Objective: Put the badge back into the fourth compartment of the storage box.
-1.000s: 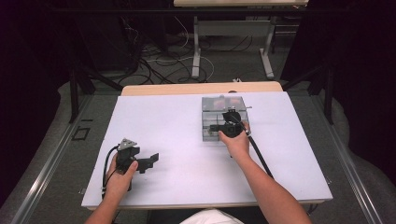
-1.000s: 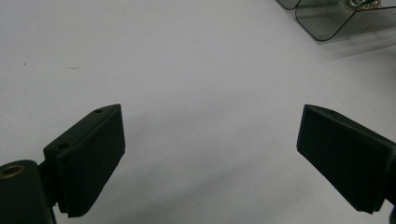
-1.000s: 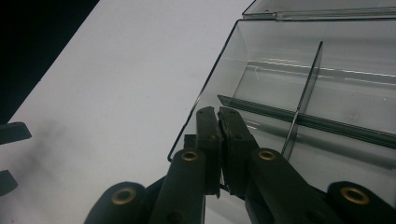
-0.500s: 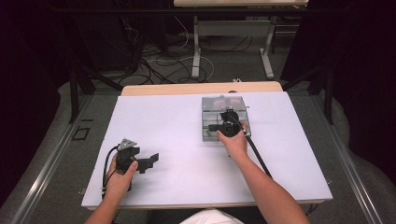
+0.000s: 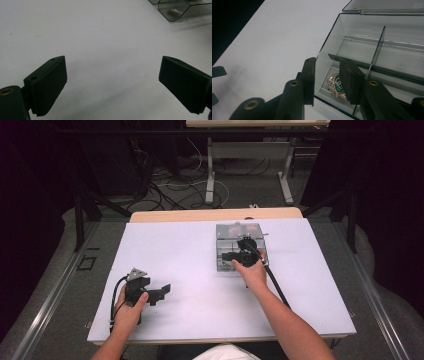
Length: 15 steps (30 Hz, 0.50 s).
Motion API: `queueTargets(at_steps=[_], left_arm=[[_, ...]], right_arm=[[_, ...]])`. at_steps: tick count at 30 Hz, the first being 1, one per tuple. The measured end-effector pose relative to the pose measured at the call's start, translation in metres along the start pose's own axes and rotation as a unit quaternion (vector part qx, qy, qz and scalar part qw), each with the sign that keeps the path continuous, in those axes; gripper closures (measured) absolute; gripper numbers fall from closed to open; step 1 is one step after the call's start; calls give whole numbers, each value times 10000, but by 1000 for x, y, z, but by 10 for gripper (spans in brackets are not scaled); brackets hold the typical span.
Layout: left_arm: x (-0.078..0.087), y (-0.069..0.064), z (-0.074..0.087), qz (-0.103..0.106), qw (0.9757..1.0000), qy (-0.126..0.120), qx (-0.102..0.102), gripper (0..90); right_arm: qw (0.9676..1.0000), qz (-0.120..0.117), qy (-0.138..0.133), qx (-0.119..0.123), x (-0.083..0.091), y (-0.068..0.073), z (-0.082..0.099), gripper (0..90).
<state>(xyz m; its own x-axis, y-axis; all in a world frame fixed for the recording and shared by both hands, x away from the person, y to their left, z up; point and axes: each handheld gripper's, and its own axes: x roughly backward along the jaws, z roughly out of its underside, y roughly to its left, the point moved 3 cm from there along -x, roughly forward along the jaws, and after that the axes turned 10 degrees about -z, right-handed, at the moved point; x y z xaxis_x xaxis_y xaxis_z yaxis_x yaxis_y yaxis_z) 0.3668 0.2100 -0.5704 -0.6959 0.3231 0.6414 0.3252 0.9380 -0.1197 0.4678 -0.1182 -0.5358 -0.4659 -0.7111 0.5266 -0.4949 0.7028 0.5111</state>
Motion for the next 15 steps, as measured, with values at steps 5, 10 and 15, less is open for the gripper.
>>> queueTargets(at_steps=[5,10,15], left_arm=[[1,1,0,-25,10000,-14,5,78],[1,1,0,-25,10000,-12,-2,78],[2,1,0,-23,10000,-18,42,78]], right_arm=[[10000,56,-31,63,3,-1,-1,558],[9997,156,-26,193,7,-2,-2,491],[9991,270,-56,307,12,-1,-4,413]])
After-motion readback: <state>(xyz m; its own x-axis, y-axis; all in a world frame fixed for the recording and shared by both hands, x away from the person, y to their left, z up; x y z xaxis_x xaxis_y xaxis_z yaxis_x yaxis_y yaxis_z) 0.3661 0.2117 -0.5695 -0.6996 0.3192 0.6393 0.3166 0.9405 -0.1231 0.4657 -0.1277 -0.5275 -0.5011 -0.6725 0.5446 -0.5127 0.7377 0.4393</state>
